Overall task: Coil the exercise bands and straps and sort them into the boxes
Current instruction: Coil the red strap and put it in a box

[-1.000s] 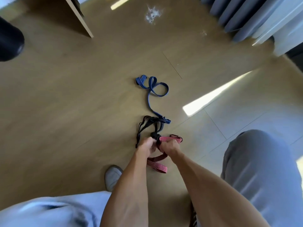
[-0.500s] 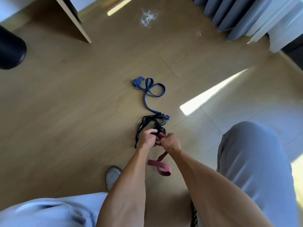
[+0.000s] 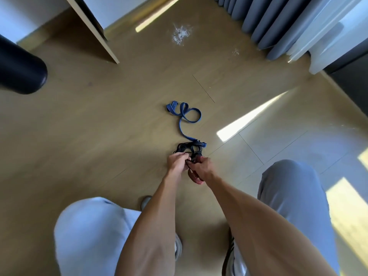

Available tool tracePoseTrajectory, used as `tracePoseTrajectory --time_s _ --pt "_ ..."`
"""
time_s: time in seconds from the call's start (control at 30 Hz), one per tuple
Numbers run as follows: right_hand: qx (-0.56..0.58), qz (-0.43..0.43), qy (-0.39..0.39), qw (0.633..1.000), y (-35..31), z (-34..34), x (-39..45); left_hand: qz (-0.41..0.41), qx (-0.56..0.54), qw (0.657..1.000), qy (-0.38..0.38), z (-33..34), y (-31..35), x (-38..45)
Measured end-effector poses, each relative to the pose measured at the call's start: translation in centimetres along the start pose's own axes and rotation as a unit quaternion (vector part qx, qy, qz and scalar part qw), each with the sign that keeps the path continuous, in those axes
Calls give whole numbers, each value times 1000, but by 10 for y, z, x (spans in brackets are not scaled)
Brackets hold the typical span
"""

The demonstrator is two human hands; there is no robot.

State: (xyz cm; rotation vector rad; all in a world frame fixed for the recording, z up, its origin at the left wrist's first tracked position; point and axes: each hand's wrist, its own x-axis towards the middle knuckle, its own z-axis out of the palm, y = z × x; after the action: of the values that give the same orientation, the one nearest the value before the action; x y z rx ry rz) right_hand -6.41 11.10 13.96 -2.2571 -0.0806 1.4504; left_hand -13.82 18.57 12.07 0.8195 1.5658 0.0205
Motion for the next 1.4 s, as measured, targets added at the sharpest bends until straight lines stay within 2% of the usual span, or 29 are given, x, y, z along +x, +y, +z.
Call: tracePoseTrajectory --time_s 0.13,0.3,0.43,0.5,0.6,0.77,0.87,0.93,1.03,1.1,1.27,1.4 --pt "31 2 19 999 -58 -30 -95 5 -4 1000 -10 -30 70 -98" --pt "69 -20 36 997 -144 -71 -234 -8 -66 998 -21 -80 159 -234" --pt "88 -31 9 996 -206 -101 -342 -31 -11 999 10 -123 227 -341" --pt "90 -41 1 995 -233 -113 -394 -28 13 1000 -4 -145 251 -390" --pt "98 -51 -7 994 -267 -124 -466 11 32 999 -20 -178 281 -453" --pt "111 -82 18 990 -327 -126 -568 128 53 990 23 -236 330 -538" --pt "143 -150 38 978 -364 -121 -616 158 -22 984 74 -276 361 -572" --pt "193 -202 5 960 -383 -115 -641 120 -65 987 89 -305 383 -583" --pt "170 -271 -17 947 -407 -101 -662 71 -146 987 -8 -343 410 -594" --pt "139 -307 -35 941 -421 -93 -671 108 -174 978 -37 -365 426 -602" --pt "62 -357 -78 929 -450 -70 -692 239 -144 960 2 -413 453 -619" --pt "215 -286 -150 922 -478 -57 -703 280 -113 953 1 -440 464 -624"
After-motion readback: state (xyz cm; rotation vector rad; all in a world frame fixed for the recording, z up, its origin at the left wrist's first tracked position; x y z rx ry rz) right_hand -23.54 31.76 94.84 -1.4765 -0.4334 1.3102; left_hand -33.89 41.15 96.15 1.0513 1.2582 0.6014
